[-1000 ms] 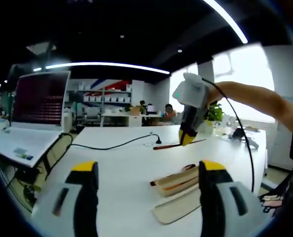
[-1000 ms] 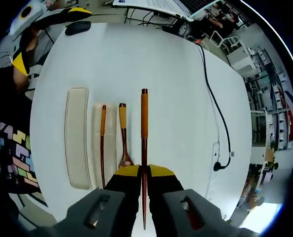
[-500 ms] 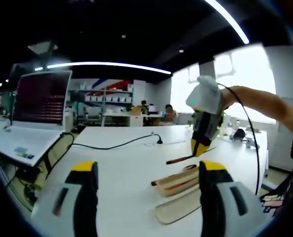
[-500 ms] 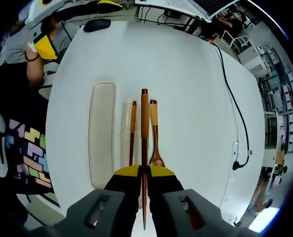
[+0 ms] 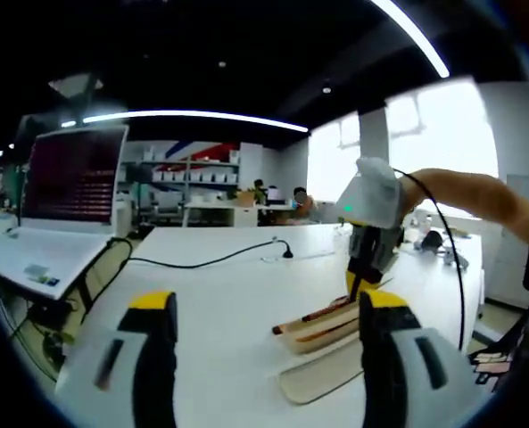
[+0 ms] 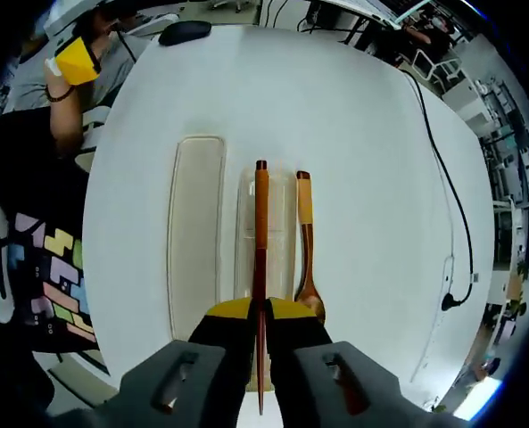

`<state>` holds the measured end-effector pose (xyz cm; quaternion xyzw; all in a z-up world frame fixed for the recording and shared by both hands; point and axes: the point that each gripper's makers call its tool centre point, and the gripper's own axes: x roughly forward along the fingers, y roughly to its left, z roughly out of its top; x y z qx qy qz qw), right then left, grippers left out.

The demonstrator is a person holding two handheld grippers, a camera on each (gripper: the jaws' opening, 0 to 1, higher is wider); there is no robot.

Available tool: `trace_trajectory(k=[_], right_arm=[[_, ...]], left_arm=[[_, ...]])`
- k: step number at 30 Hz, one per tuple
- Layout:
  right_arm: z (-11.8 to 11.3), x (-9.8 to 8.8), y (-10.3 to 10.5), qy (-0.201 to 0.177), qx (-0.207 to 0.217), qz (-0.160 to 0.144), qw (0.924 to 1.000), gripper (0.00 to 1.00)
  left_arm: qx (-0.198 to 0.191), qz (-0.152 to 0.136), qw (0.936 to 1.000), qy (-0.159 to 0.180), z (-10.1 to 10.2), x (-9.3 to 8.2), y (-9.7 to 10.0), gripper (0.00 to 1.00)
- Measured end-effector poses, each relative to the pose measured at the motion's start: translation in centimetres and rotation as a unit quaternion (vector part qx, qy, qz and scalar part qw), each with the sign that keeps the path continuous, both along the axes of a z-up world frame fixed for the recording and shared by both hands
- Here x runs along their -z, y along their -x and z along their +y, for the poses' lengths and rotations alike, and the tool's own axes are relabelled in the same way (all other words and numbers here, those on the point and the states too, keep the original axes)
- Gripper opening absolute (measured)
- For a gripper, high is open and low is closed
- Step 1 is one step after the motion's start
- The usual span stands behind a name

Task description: Arrange the utensils inside the cutlery case until each visible utensil rests in its matching compartment.

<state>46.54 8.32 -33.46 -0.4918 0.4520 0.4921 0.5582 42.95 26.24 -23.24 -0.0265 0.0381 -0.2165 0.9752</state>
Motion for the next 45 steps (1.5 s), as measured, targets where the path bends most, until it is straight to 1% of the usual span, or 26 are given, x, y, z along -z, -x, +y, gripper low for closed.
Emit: trace_trajectory(k=[3,5,6,7,10,13,16,20,24,35,38,41,45], right_arm=[[0.0,1.0,0.1,0.002,0.007,0.009,0.9999,0.03],[0.0,1.3,0.1,0.0,0.016,0.015,0.9998,0.03],[0.3,1.5,0.4,-0.012,0.024,0.028,0.9993,0.03],[0.5,1.7,0.3,-0.022,0.037,0.034,0.9985,0.03],[0.2,2.0,-0.3,-0.013,0.024,0.026,0.9993,0.03],[0.3,2.3,-0.1,-0.018,0.032,0.037,0.9987,0.03],[0.2,2.5,-0.2,-0.015,0.029,0.035,0.9989,0.03],[0.3,2.7,-0.3,-0.019,0.036,0.038,0.9985,0.03],[0.4,2.8,-0.9,-0.02,0.041,0.04,0.9982,0.03],[0.3,3.0,-1.0,-0.022,0.05,0.037,0.9978,0.03],[0.2,3.1,-0.8,-0.02,0.047,0.042,0.9978,0.03],[0.3,3.2,-1.1,-0.02,0.046,0.035,0.9981,0.03],[0.5,3.2,-1.1,-0.021,0.044,0.034,0.9982,0.03]], left_arm=[[-0.001,0.0,1.0,0.0,0.0,0.0,0.0,0.89],[0.0,0.001,1.0,-0.001,0.0,0.1,0.0,0.89],[0.0,0.001,1.0,-0.001,0.0,0.1,0.0,0.89],[0.0,0.001,1.0,-0.001,-0.1,0.1,0.0,0.89],[0.002,0.002,1.0,-0.002,-0.1,0.2,0.0,0.89],[0.001,0.002,1.0,-0.002,-0.1,0.2,0.0,0.89],[0.002,0.002,1.0,-0.003,-0.1,0.2,0.1,0.89],[0.001,0.002,1.0,-0.002,0.0,0.1,-0.1,0.88],[0.003,0.004,1.0,-0.003,-0.2,0.2,-0.1,0.88],[0.003,0.006,1.0,-0.004,-0.4,0.4,0.0,0.88],[0.005,0.002,1.0,-0.003,-0.5,0.2,0.2,0.88],[0.006,0.003,1.0,-0.003,-0.6,0.2,0.1,0.88],[0.005,0.008,0.9999,-0.006,-0.6,0.5,0.0,0.88]])
